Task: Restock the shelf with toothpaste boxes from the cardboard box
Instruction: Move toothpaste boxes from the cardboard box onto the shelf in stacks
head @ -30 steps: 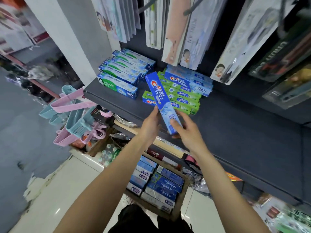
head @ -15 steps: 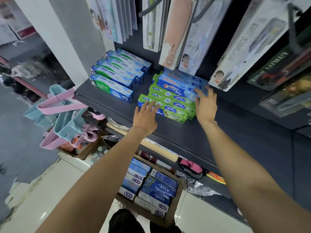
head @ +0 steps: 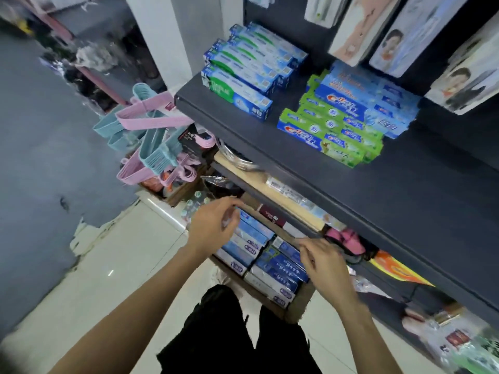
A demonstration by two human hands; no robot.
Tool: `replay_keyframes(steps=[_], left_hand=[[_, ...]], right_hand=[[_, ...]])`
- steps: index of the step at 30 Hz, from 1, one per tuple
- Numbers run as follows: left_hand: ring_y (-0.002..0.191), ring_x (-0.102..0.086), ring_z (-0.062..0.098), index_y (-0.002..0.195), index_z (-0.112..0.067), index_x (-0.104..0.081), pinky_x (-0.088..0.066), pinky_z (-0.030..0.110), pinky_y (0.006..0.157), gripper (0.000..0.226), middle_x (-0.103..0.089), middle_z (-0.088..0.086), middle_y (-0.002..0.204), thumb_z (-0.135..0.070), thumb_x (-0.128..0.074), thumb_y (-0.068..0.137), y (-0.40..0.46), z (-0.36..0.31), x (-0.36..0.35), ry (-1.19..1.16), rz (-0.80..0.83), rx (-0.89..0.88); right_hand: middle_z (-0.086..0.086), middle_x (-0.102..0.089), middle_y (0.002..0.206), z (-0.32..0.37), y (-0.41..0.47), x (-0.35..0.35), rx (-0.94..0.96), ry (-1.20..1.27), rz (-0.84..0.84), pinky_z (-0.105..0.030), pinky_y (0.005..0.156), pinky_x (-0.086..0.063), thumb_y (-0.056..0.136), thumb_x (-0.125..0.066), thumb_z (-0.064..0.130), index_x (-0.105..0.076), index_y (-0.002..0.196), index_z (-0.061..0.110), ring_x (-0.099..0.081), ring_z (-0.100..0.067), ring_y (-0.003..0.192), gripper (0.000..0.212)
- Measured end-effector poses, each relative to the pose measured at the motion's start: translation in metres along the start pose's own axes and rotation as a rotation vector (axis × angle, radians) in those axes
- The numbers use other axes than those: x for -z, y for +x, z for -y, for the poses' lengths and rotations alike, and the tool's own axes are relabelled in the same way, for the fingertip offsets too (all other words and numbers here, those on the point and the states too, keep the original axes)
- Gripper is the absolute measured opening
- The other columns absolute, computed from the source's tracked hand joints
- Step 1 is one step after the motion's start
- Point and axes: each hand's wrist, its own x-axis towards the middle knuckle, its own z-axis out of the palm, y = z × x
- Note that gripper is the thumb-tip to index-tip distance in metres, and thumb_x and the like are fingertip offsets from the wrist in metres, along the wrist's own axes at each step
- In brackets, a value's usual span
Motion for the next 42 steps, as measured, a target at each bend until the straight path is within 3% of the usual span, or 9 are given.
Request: replay_keyframes(steps=[3, 6, 13, 21, 27, 31, 33, 38, 42], left_hand=[[0.078, -0.062, 0.014, 0.105, -0.018, -0.066, -0.046, 0.026, 0.069, 0.020, -0.068, -0.002, 0.090, -0.018, -0.058, 0.086, -0.041, 0.060, -0.006, 0.052, 0.310, 0.342], [0.092, -0.062, 0.018, 0.118, -0.018, -0.060, -0.050, 0.034, 0.082, 0.031, -0.067, -0.002, 0.103, -0.016, -0.056, 0.088, -0.062, 0.108, -0.023, 0.069, 0.488, 0.447], [0.126, -0.041, 0.022, 0.133, -0.021, -0.047, -0.036, 0.031, 0.099, 0.040, -0.050, 0.002, 0.135, -0.026, -0.049, 0.093, -0.056, 0.171, -0.135, 0.110, 0.654, 0.456], [0.134, -0.029, 0.026, 0.140, -0.018, -0.037, -0.028, 0.037, 0.107, 0.050, -0.038, 0.006, 0.144, -0.015, -0.048, 0.091, -0.053, 0.224, -0.255, 0.323, 0.847, 0.390], [0.134, -0.030, 0.027, 0.145, -0.022, -0.025, -0.041, 0.042, 0.100, 0.060, -0.029, 0.006, 0.146, -0.021, -0.052, 0.091, -0.048, 0.247, -0.270, 0.184, 0.646, 0.397], [0.139, -0.020, 0.026, 0.147, -0.025, -0.017, -0.036, 0.039, 0.104, 0.067, -0.014, 0.005, 0.154, -0.020, -0.054, 0.091, -0.036, 0.260, -0.276, 0.230, 0.662, 0.320], [0.135, -0.030, 0.029, 0.147, -0.022, -0.020, -0.036, 0.036, 0.102, 0.066, -0.019, 0.008, 0.152, -0.025, -0.055, 0.092, -0.027, 0.257, -0.279, 0.171, 0.610, 0.339], [0.119, -0.044, 0.027, 0.138, -0.014, -0.032, -0.042, 0.036, 0.094, 0.067, -0.042, 0.013, 0.130, -0.031, -0.068, 0.084, -0.014, 0.191, -0.260, -0.546, 0.106, 0.927], [0.110, -0.060, 0.022, 0.134, -0.018, -0.034, -0.053, 0.034, 0.089, 0.062, -0.055, 0.006, 0.128, -0.011, -0.069, 0.084, -0.022, 0.127, -0.215, -1.196, 0.073, 1.245]], right_hand=[[0.006, -0.059, 0.126, -0.009, 0.007, -0.048, -0.049, -0.151, 0.415, -0.033, 0.093, -0.043, 0.098, -0.043, 0.030, -0.054, 0.128, 0.030, -0.047, -0.018, 0.122, 0.032], [0.003, -0.050, 0.137, -0.013, 0.033, -0.095, -0.085, -0.139, 0.614, -0.032, 0.101, -0.035, 0.099, -0.043, 0.029, -0.046, 0.137, 0.026, -0.037, -0.020, 0.130, 0.038], [-0.007, -0.041, 0.143, -0.044, 0.099, -0.218, -0.179, -0.073, 0.584, -0.037, 0.100, -0.037, 0.096, -0.049, 0.018, -0.040, 0.141, 0.016, -0.039, -0.027, 0.126, 0.046], [-0.019, -0.011, 0.156, -0.087, 0.149, -0.327, -0.139, -0.252, 0.522, -0.049, 0.108, -0.028, 0.096, -0.050, 0.021, -0.020, 0.150, 0.015, -0.017, -0.039, 0.141, 0.062], [-0.023, -0.044, 0.133, -0.097, 0.161, -0.366, -0.193, -0.402, 0.426, -0.041, 0.092, -0.040, 0.081, -0.067, 0.046, -0.013, 0.150, 0.006, -0.042, -0.036, 0.116, 0.096], [-0.019, -0.044, 0.137, -0.095, 0.165, -0.372, -0.268, -0.276, 0.439, -0.046, 0.094, -0.042, 0.074, -0.076, 0.040, -0.021, 0.144, 0.008, -0.048, -0.036, 0.120, 0.095], [-0.016, -0.046, 0.132, -0.091, 0.166, -0.362, -0.354, -0.148, 0.409, -0.046, 0.088, -0.045, 0.069, -0.079, 0.038, -0.027, 0.139, 0.011, -0.051, -0.036, 0.116, 0.091], [-0.007, -0.056, 0.112, -0.063, 0.132, -0.305, -0.568, 0.315, 0.348, -0.037, 0.074, -0.048, 0.062, -0.079, 0.034, -0.040, 0.122, 0.018, -0.057, -0.028, 0.100, 0.073], [-0.001, -0.057, 0.118, -0.021, 0.089, -0.243, -0.623, 0.555, 0.307, -0.037, 0.078, -0.051, 0.059, -0.077, 0.042, -0.037, 0.123, 0.027, -0.059, -0.020, 0.104, 0.077]])
